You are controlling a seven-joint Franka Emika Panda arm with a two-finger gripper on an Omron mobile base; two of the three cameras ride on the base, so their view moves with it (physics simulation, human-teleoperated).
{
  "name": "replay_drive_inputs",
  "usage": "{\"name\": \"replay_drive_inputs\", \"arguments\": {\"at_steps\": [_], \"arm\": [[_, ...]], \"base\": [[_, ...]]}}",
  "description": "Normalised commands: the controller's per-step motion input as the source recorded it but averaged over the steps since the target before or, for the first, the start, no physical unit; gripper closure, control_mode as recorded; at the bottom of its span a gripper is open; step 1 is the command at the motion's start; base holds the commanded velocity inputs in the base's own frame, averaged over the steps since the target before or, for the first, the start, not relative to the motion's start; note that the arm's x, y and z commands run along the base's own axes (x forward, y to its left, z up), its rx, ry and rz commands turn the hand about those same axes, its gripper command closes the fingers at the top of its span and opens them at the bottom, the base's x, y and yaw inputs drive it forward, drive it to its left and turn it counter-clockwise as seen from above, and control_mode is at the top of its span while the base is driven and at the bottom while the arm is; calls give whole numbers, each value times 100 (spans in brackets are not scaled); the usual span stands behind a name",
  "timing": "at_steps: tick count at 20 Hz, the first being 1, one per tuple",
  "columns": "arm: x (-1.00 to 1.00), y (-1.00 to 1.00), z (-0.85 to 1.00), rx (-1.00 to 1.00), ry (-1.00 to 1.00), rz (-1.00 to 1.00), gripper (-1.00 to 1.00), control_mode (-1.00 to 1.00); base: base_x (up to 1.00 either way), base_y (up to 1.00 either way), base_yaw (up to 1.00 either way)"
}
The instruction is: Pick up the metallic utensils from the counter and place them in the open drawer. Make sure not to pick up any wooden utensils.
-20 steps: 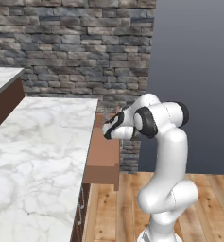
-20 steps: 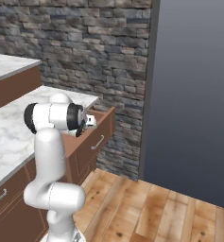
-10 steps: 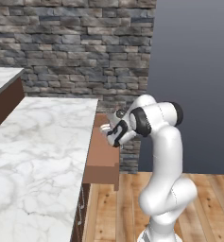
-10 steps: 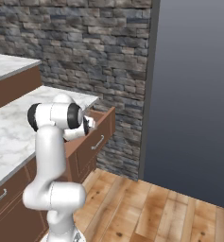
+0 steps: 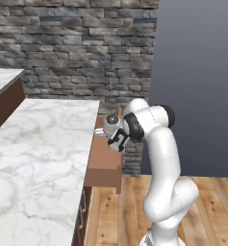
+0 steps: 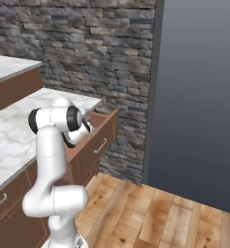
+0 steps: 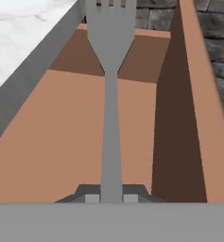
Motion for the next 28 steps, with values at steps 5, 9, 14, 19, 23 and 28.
{"name": "replay_drive_inputs", "arguments": {"at_steps": [5, 9, 14, 19, 23, 28], "arm": [[21, 0, -23, 0, 0, -2, 100, -100], [12, 0, -23, 0, 0, 0, 100, -100], [7, -4, -22, 0, 3, 0, 100, -100], [1, -24, -26, 0, 10, -4, 100, -100], [0, -44, -30, 0, 15, -8, 100, -100], [0, -55, -25, 0, 14, -8, 100, -100]], "base": [[0, 0, 0], [0, 0, 0], [0, 0, 0], [0, 0, 0], [0, 0, 0], [0, 0, 0]]}}
